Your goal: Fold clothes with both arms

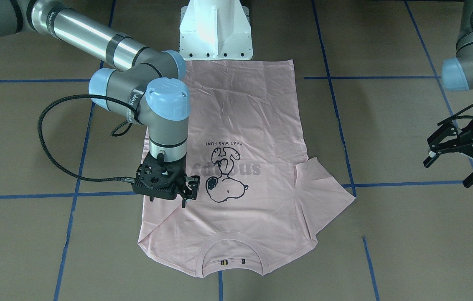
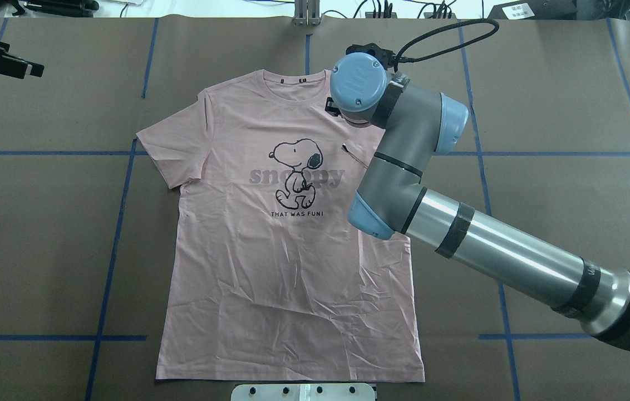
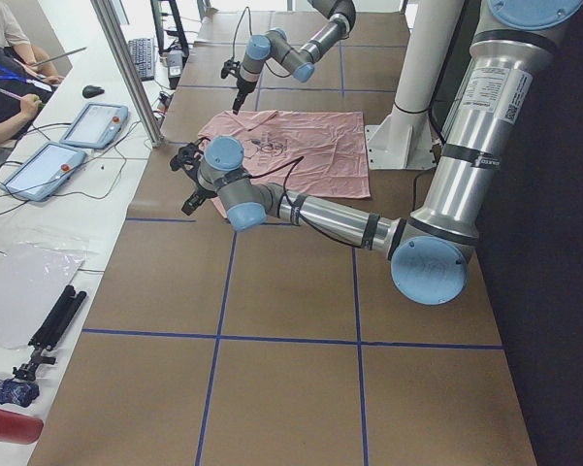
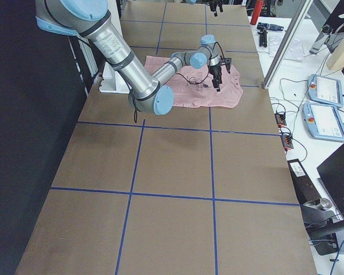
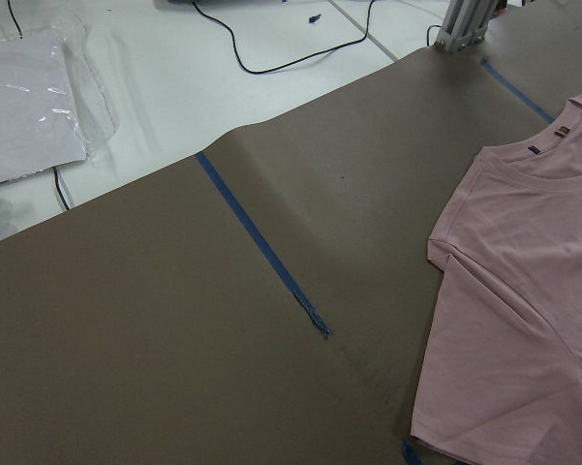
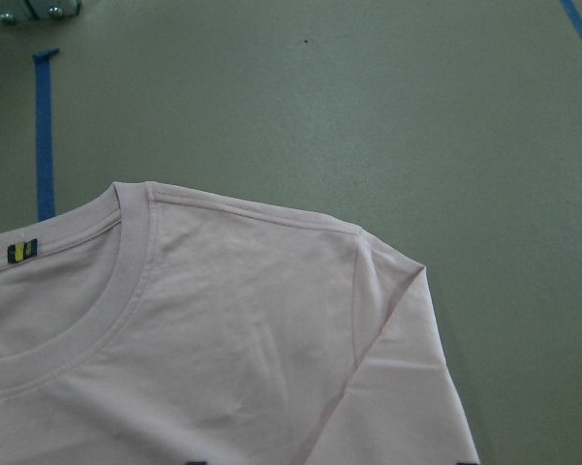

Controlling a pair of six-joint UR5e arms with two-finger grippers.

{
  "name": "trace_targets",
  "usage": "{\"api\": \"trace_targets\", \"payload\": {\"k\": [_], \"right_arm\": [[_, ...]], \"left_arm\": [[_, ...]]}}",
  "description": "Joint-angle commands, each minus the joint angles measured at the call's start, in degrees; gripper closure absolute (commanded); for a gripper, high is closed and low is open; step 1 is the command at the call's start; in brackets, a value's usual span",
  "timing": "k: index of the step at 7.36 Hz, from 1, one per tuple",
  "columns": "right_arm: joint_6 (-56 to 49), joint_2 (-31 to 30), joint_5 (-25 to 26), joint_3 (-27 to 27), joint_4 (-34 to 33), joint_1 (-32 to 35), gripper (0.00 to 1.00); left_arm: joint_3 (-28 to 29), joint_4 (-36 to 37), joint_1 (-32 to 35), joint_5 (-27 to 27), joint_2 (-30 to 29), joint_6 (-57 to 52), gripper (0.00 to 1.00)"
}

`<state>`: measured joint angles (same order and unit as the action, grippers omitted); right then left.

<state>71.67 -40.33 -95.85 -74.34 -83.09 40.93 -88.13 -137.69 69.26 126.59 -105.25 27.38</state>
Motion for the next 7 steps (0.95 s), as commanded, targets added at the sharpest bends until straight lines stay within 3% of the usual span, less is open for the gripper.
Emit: {"api": "trace_targets", "payload": {"k": [1, 3, 4, 5, 7], "right_arm": [[-11.15, -1.31, -10.1, -0.71, 0.38, 7.2, 0.0], [-25.11, -10.94, -18.73, -9.1, 1.09, 14.93, 0.0], [-30.05, -15.69, -21.28, -12.55, 1.09, 17.75, 0.0], [-30.8, -16.96, -21.57, -13.54, 1.09, 18.39, 0.0], [-30.72, -17.06, -21.49, -13.72, 1.09, 18.39, 0.0]], "left_arm": [[0.41, 0.05, -6.04, -8.87, -0.65, 10.98, 0.0], [0.76, 0.23, -10.44, -12.23, -1.71, 17.85, 0.0], [0.94, 0.57, -13.94, -17.64, -2.76, 23.8, 0.08], [4.42, 0.49, -16.5, -20.57, -5.47, 28.65, 0.19], [11.9, -0.13, -18.8, -25.93, -10.31, 30.45, 0.28]]}}
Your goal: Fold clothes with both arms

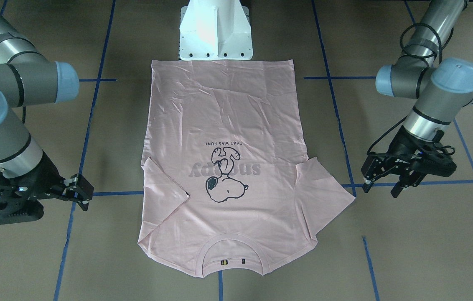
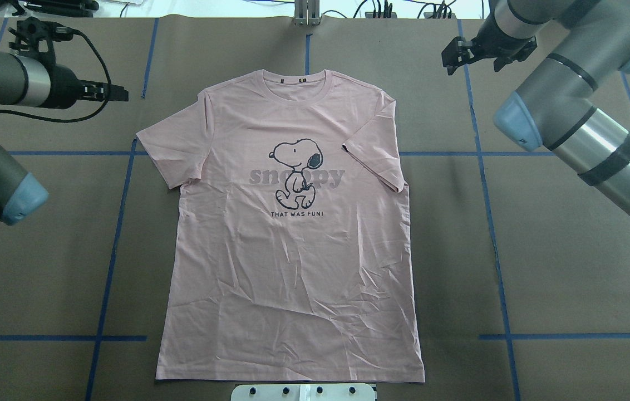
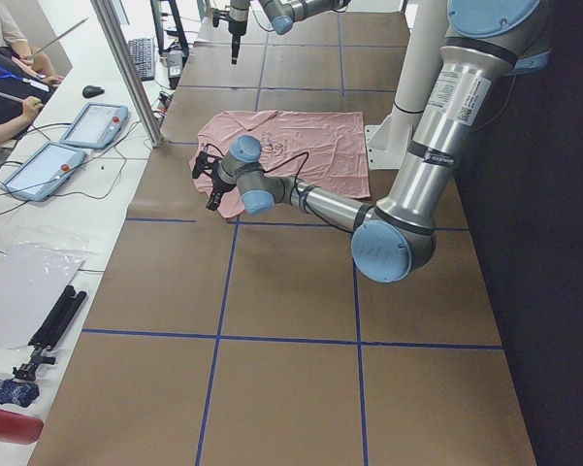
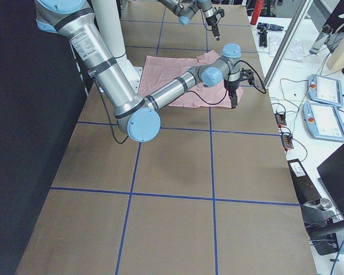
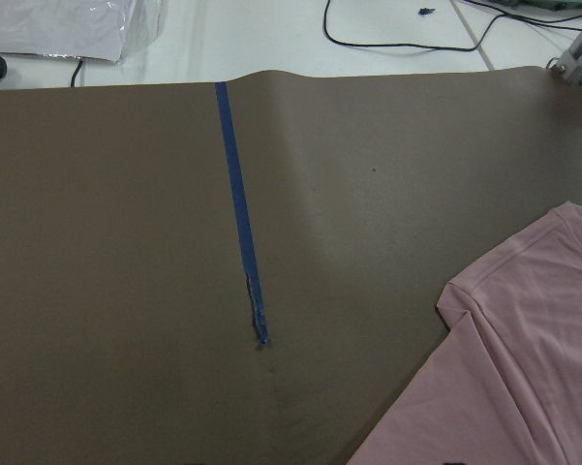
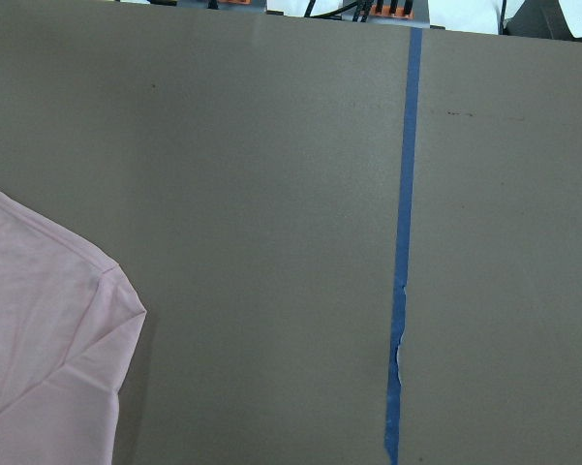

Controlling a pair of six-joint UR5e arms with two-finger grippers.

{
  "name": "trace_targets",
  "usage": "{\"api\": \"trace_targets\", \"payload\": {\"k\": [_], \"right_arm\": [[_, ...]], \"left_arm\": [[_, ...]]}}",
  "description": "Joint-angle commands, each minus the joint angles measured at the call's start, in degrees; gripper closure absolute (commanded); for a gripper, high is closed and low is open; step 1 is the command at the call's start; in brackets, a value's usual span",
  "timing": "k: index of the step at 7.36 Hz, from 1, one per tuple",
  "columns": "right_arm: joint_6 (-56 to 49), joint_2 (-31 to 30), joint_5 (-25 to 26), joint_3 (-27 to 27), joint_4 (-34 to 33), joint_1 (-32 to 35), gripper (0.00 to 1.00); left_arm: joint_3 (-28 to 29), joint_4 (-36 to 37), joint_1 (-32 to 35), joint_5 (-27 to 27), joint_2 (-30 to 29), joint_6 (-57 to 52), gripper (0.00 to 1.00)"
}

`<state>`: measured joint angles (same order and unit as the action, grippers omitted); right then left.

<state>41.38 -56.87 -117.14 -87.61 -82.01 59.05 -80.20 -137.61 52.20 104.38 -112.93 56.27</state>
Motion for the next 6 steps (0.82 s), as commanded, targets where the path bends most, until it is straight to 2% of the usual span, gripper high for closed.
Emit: {"api": "trace_targets", "payload": {"k": [1, 3, 6], "right_arm": [[-0.34, -0.61, -0.11, -0.54, 0.01, 0.28, 0.0], [-0.34, -0.96, -0.11, -0.89, 0.01, 0.28, 0.0], [-0.16, -1.05, -0.02, -1.07, 0.01, 0.28, 0.0]], "left_arm": [[4.69, -0.29, -2.62, -4.7, -2.82, 1.57, 0.29], [5.05, -0.38, -4.03, -4.8, -1.95, 1.39, 0.36], [5.14, -0.82, -4.91, -4.8, -0.54, 1.3, 0.37]]}}
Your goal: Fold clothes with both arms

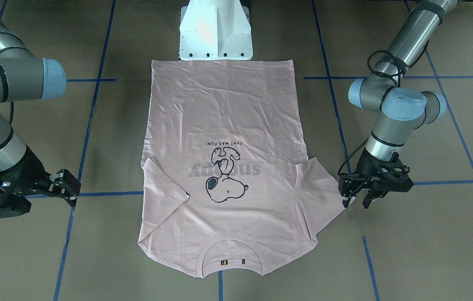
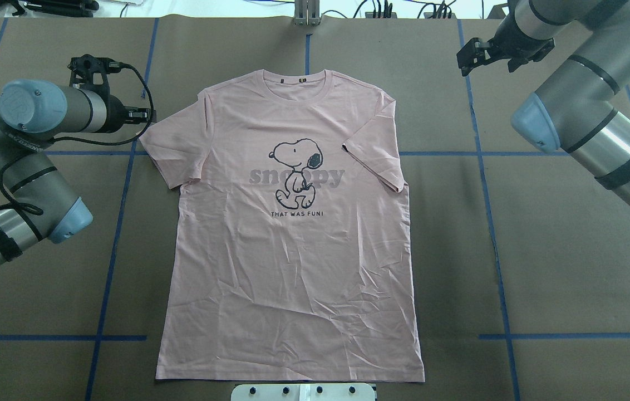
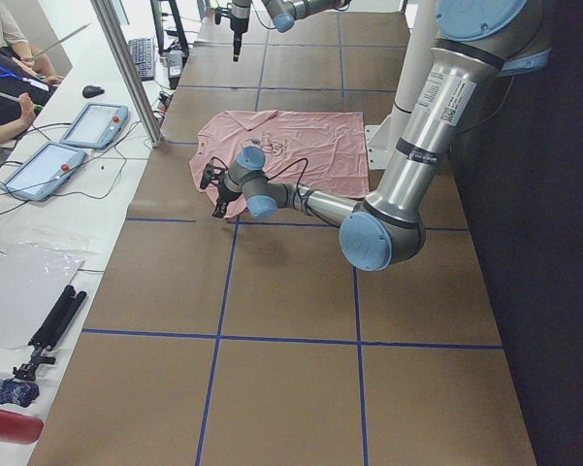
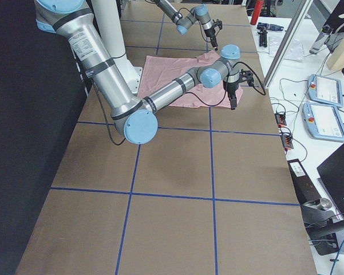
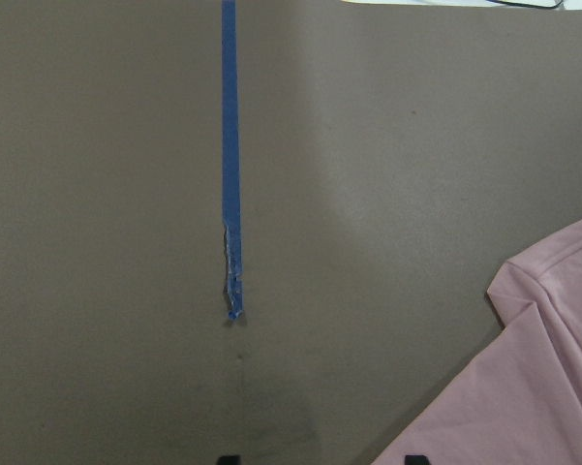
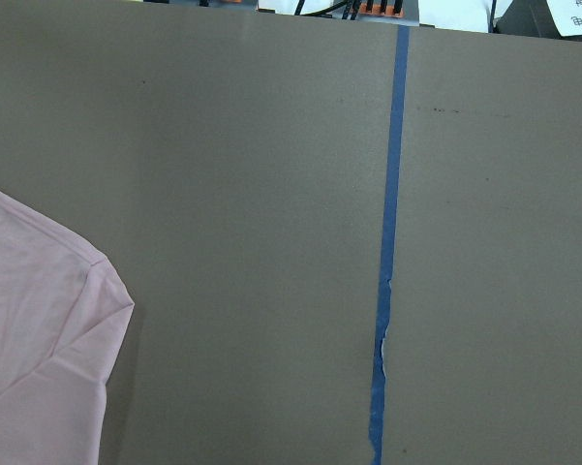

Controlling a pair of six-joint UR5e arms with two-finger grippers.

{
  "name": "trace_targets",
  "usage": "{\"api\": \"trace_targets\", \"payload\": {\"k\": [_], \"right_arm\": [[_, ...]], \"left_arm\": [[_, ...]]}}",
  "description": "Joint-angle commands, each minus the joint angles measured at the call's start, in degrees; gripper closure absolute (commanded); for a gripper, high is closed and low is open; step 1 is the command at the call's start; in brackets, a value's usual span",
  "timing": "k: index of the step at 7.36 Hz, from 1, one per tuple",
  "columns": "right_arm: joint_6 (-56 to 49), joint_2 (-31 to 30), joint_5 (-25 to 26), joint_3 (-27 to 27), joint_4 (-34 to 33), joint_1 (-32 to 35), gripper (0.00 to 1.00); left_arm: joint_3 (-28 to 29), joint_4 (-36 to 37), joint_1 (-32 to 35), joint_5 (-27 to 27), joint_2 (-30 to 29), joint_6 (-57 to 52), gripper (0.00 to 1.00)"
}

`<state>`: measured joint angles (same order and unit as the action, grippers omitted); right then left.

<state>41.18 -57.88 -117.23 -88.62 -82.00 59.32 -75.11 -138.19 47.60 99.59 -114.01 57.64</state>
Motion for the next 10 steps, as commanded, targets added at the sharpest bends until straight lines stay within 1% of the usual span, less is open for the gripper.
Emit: {"api": "trace_targets", "payload": {"k": [1, 2, 3, 4, 5, 6, 7, 9, 10], "right_arm": [[0.04, -0.04, 0.07, -0.06, 0.0, 0.0, 0.0], [0.04, -0.04, 0.07, -0.06, 0.0, 0.0, 0.0], [0.04, -0.13, 0.16, -0.06, 0.0, 0.0, 0.0], [-0.05, -0.3, 0.16, -0.06, 0.0, 0.0, 0.0], [-0.05, -0.31, 0.16, -0.06, 0.0, 0.0, 0.0], [-0.05, -0.39, 0.16, -0.06, 0.0, 0.0, 0.0], [-0.05, -0.39, 0.16, -0.06, 0.0, 0.0, 0.0], [-0.05, -0.39, 0.16, -0.06, 0.0, 0.0, 0.0], [-0.05, -0.31, 0.16, -0.06, 0.0, 0.0, 0.0]], "left_arm": [[0.05, -0.32, -0.67, -0.01, 0.63, -0.07, 0.37], [0.57, -0.32, -1.19, -0.1, 0.63, -0.15, 0.37], [0.84, -0.67, -1.54, -0.01, 0.63, -0.16, 0.39], [0.84, -0.76, -1.64, -0.01, 0.63, -0.16, 0.44], [0.76, -0.76, -1.72, -0.01, 0.63, -0.33, 0.54], [0.84, -0.67, -1.72, -0.01, 0.63, -0.42, 0.76], [0.76, -0.67, -1.72, -0.01, 0.63, -0.51, 0.85], [0.58, -0.67, -1.81, -0.1, 0.63, -0.59, 1.0], [0.41, -0.59, -1.81, -0.18, 0.63, -0.59, 1.0]]}}
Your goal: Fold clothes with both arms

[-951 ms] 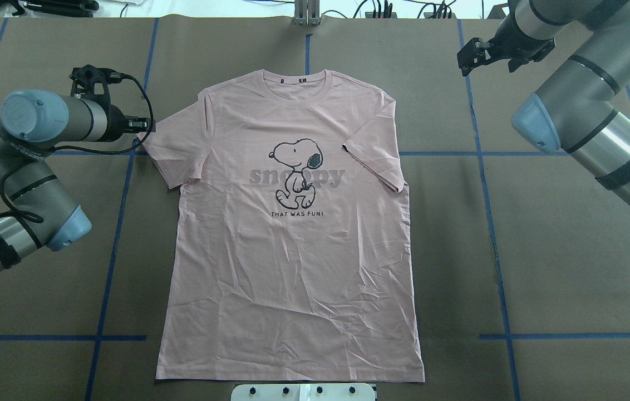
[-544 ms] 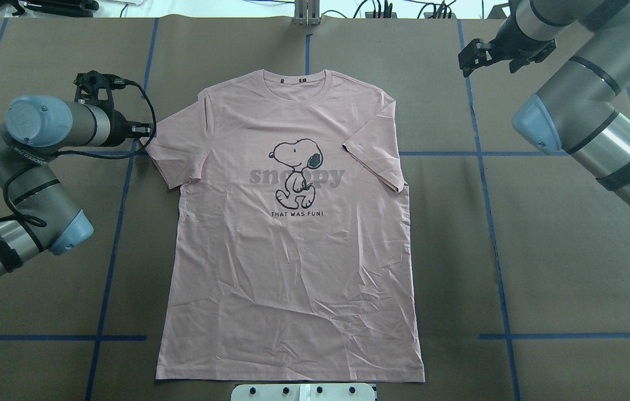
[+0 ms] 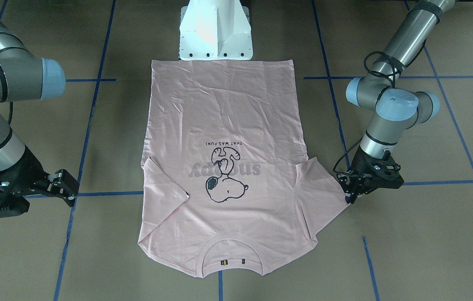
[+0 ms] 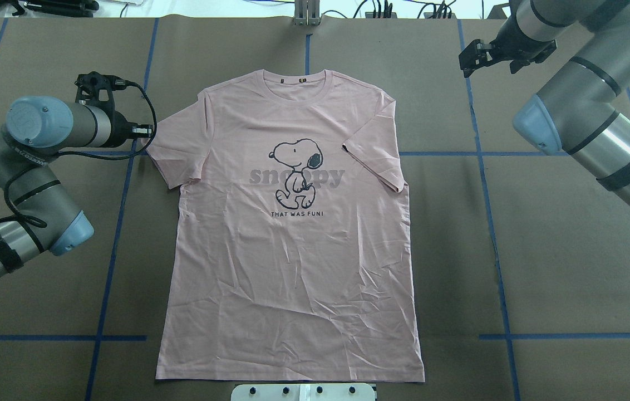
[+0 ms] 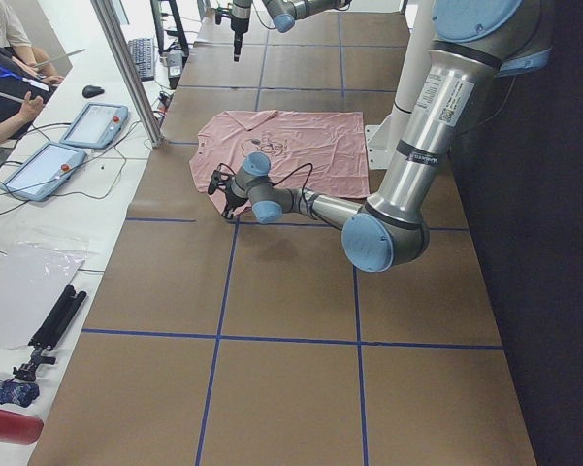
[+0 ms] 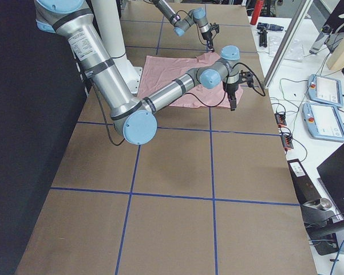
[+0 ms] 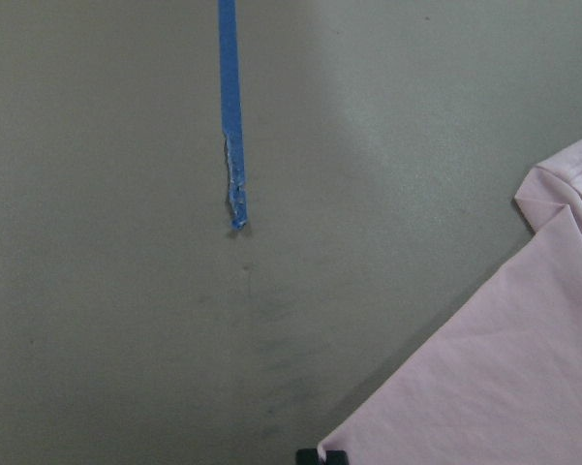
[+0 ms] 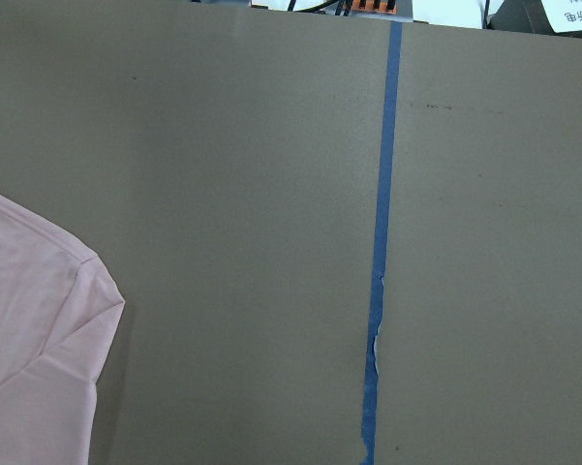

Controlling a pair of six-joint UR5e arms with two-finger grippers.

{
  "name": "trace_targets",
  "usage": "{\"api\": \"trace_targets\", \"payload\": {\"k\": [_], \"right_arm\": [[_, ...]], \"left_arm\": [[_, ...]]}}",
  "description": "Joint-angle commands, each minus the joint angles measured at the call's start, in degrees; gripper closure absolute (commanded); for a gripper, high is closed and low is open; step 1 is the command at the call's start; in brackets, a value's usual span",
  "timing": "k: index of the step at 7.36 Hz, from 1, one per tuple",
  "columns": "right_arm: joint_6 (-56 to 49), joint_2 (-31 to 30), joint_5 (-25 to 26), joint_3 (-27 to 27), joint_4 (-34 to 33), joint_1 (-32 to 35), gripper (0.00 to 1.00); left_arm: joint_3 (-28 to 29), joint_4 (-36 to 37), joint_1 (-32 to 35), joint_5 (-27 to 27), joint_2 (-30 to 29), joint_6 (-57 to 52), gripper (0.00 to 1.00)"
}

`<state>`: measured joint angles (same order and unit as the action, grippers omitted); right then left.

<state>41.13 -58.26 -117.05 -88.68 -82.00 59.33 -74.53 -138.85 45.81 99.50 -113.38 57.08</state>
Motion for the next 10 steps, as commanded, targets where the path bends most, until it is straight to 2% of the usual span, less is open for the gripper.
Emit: {"api": "trace_targets", "payload": {"k": [1, 3, 5, 6, 7, 10], "right_arm": [[0.0, 0.07, -0.02, 0.0, 0.0, 0.0, 0.0], [0.0, 0.07, 0.06, 0.0, 0.0, 0.0, 0.0], [0.09, 0.07, 0.07, 0.0, 0.0, 0.0, 0.0], [0.09, 0.07, 0.07, 0.09, 0.0, 0.0, 0.0], [0.44, 0.07, 0.07, 0.0, 0.0, -0.09, 0.0], [0.53, 0.07, 0.07, 0.09, 0.0, -0.26, 0.0]], "left_arm": [[-1.05, 0.33, 0.07, -0.27, -0.18, -0.21, 1.0], [-3.94, 4.35, -0.11, 0.17, -1.14, -0.83, 1.0], [-11.56, 20.63, -0.37, 0.17, -5.51, -0.65, 1.0], [-13.17, 31.6, -0.98, 0.08, -10.76, 0.04, 1.0], [-12.49, 37.19, -3.25, -0.1, -14.55, 2.31, 1.0], [-2.58, 37.16, -5.91, -3.44, -20.56, 7.6, 1.0]]}}
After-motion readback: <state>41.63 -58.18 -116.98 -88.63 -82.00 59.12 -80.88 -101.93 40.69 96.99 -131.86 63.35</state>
